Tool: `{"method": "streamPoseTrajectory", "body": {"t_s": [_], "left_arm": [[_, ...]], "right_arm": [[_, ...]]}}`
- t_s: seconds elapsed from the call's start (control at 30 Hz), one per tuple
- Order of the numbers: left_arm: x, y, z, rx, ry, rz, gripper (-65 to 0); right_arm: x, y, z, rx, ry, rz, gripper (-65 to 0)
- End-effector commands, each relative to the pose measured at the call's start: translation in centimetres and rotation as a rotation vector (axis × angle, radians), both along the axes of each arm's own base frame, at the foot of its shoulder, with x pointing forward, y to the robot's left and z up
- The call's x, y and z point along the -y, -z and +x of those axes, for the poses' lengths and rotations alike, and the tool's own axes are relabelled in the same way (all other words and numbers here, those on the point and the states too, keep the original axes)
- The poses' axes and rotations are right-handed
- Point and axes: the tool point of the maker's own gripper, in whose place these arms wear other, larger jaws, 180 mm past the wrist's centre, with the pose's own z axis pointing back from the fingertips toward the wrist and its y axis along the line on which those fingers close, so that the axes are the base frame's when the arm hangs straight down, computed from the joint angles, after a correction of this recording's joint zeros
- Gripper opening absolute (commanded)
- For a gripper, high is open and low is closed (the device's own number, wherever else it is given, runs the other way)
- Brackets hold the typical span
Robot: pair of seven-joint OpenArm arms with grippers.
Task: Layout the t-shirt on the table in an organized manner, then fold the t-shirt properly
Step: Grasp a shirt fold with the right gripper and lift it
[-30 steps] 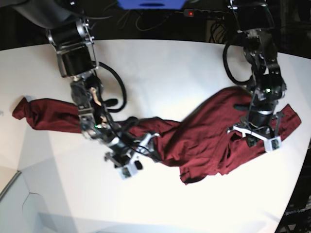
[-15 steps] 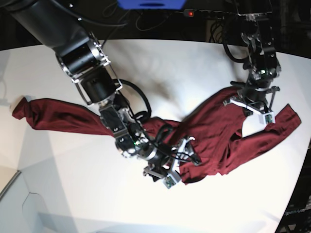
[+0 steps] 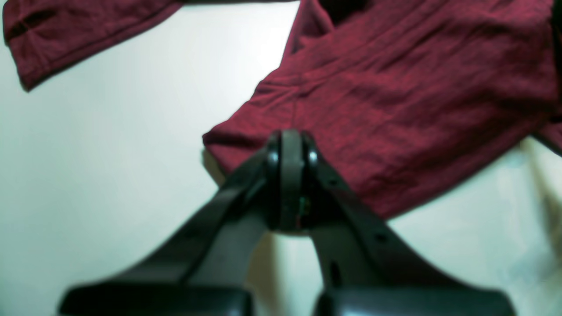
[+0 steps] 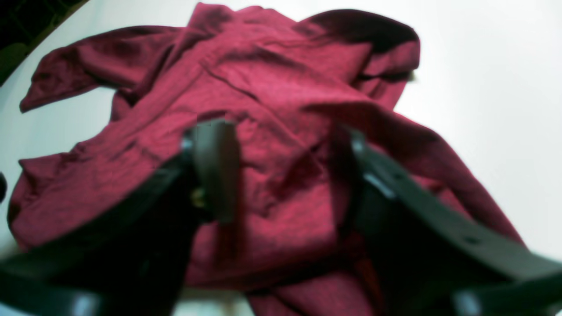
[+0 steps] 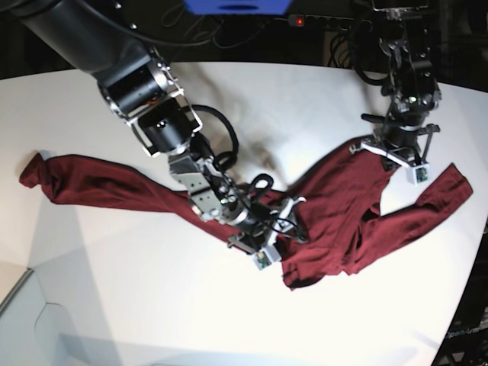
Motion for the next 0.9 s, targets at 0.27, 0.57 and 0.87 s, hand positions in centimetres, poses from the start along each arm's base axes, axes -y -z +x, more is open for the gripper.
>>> {"method": "streamPoseTrajectory", "body": {"t_s": [0.27,0.57,0.87], "left_arm": [[-0.4,-0.8,0.2,0.031,0.002,0.019,-65.0],[-1.1,-3.1,0.6,0.091,-0.022,0.028,-65.0],[-2.2,-4.3,0.9,0.121,-0.045,0.045,-65.0]], "right_arm": [[-1.2,-2.9,1.2,0.060,-0.006,0.046,-61.9],[2.1,-9.5,2.5,0.208,0.057,0.121,-63.9],[6.0,-14.5,2.6,0.268,0.142,0.144,-61.9]]}}
